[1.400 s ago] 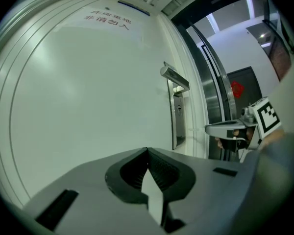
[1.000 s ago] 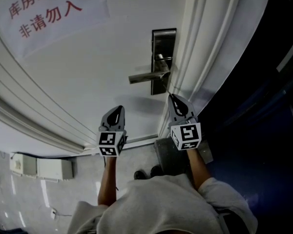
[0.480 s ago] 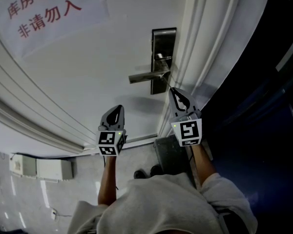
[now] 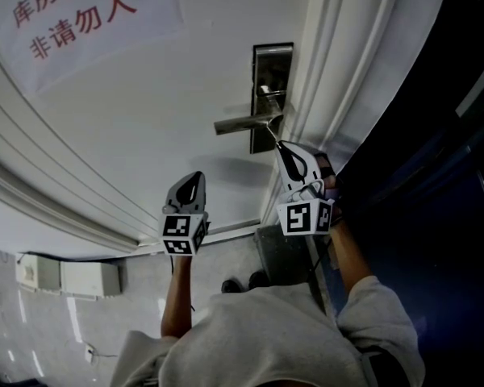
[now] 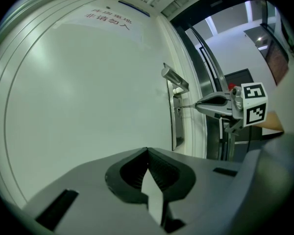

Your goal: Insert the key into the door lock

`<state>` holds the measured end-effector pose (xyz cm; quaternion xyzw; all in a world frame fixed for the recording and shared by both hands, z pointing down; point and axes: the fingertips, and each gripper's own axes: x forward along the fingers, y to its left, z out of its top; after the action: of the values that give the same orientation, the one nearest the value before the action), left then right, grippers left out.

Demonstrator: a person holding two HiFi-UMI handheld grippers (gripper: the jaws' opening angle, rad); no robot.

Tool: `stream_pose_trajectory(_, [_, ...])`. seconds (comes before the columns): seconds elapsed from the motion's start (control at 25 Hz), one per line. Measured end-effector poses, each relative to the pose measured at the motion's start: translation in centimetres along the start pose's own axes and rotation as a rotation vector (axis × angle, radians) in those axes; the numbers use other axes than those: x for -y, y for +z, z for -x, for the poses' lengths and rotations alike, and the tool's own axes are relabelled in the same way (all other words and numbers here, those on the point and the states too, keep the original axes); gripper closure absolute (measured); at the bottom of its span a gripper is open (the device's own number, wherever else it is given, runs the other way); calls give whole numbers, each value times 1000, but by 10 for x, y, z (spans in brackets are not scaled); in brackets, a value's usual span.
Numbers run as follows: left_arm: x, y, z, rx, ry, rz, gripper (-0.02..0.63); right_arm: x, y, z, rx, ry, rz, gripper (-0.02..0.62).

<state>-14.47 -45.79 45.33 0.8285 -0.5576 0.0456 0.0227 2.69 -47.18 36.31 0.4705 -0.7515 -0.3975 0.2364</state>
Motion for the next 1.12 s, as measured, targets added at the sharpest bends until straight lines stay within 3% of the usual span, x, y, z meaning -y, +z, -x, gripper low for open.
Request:
stream_pose_trajectory(0.2, [-1,-2,0,-3,-7,-1,589,-9,-5,-3,-40,1,221,565])
stream_pose_trajectory(0.36, [0,-3,-2,-5,-19,0,589,-10,-6,-3,-56,-2,338,565])
stream_pose_trajectory(0.8, [2,-2,-3,-4,-34,4,589,-13,-11,-10,-101,0,486,565])
stream_pose_trajectory(1.12, [0,-3,-2,-2,-36,11,589,-15,-9,-15,-112,-8,530,565])
